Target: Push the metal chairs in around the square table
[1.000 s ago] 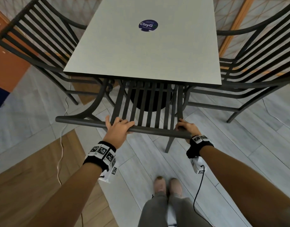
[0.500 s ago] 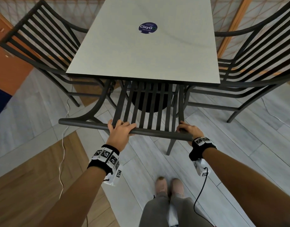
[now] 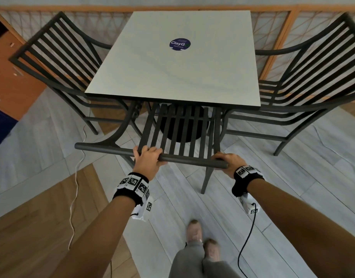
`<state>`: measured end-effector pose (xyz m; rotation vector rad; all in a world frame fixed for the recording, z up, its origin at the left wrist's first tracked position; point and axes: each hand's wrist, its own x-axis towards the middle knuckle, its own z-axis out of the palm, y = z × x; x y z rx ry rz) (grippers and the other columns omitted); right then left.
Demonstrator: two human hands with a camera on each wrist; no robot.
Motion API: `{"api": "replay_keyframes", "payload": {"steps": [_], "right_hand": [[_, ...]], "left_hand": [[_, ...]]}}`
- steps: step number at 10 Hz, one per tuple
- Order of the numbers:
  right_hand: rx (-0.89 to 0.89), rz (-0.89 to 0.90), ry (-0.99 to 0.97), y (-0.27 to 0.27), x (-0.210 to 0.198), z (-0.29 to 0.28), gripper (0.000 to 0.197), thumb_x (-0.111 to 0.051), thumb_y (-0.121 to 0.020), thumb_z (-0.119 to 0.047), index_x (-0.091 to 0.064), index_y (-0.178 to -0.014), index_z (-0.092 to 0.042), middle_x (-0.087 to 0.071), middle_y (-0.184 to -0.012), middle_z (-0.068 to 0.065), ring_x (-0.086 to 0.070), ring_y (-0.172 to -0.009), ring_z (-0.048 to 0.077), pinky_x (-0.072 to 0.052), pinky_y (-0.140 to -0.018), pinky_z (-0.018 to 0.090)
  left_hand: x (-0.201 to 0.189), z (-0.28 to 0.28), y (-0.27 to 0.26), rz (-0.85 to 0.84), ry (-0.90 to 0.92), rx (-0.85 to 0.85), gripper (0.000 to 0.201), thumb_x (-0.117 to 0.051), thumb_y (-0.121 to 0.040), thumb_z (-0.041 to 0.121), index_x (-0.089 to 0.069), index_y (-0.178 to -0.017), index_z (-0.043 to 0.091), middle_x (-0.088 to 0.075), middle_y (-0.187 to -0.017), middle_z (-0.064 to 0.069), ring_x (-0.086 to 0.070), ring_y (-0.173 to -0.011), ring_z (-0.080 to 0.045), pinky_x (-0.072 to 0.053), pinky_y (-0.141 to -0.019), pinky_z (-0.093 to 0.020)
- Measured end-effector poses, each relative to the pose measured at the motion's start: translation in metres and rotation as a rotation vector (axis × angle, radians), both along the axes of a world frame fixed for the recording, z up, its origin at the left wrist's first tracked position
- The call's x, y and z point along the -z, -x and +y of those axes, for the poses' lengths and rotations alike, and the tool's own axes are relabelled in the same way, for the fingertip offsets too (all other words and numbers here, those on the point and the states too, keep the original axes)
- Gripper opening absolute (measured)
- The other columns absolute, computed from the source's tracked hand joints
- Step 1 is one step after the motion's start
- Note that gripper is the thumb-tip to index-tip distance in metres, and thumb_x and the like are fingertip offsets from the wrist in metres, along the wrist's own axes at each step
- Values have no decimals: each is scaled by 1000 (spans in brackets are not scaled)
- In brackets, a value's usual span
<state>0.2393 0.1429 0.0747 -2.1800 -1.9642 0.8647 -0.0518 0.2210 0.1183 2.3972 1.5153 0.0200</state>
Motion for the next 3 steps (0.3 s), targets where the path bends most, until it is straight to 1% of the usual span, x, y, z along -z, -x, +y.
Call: {"api": "replay_keyframes", "payload": {"steps": [1,2,3], "right_hand": [[17,61,-10,4,-14,-15,27,-66,-83,-28,-59,-109,-32,-70,-98,0,-64,-90,25,-49,-76,34],[-14,52,-35,4,-36,-29,31,-62,-85,-28,-54,-115,-33,-68,-99,2,-62,-91,26,-50,-78,38],[-60,77,-62,-3,-73,-47,39,-63,-85,-31,-50,-121,-38,-65,-115,-3,-60,-105,21,-49,-90,38]], "left_hand": [[-2,-20,-8,11,-48,-44,35,-55,-89,41,-55,-116,18,-58,-119,-2,-44,-122,-25,-9,-117,-58],[-4,-52,-14,-51,-71,-106,55,-58,-89,29,-36,-139,23,-37,-149,-5,-22,-144,-24,-12,-116,-62],[-1,-97,-7,-167,-27,-196,73,-59,-88,18,-17,-147,34,-13,-161,2,-11,-148,-21,-15,-116,-60]]}}
